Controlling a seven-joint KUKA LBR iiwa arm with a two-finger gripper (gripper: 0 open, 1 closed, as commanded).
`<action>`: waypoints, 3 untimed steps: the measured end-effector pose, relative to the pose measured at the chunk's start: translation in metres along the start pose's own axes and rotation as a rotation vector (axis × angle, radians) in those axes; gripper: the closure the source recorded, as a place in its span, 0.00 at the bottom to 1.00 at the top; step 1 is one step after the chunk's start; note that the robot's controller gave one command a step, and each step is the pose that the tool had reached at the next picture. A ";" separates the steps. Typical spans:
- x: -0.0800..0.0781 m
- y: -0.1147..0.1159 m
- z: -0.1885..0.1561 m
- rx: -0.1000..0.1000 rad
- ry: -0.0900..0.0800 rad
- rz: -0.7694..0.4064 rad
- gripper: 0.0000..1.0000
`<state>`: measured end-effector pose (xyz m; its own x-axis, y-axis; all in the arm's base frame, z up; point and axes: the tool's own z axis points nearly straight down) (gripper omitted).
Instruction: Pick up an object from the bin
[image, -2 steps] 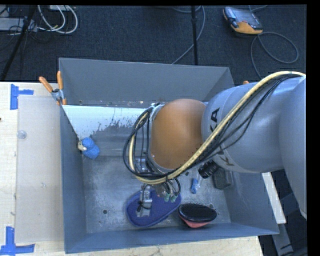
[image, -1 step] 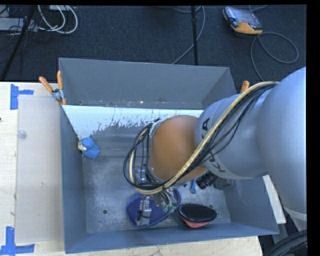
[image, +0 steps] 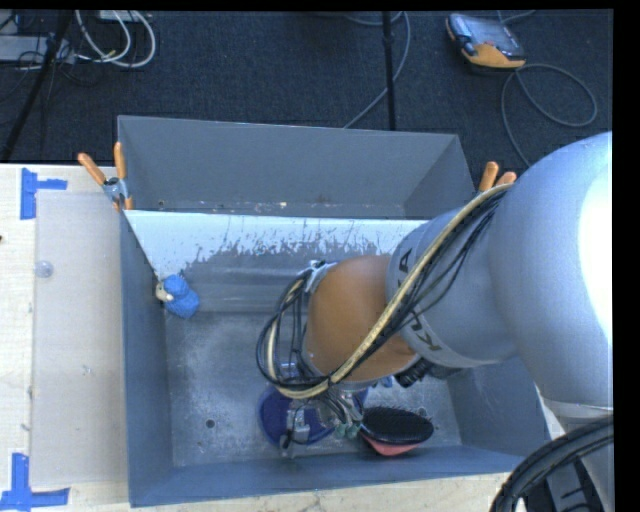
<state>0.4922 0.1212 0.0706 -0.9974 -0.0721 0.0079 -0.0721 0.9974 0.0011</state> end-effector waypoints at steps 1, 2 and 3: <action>0.000 0.000 0.000 0.000 -0.001 0.001 1.00; 0.006 -0.003 -0.050 0.001 0.006 -0.013 1.00; 0.008 -0.002 -0.080 0.000 -0.002 -0.022 1.00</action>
Offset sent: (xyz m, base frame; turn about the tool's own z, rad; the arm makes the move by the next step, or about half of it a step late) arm -0.0070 -0.0074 0.1136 -0.0273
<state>0.4853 0.1184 0.1506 -0.9955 -0.0941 0.0063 -0.0941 0.9956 0.0014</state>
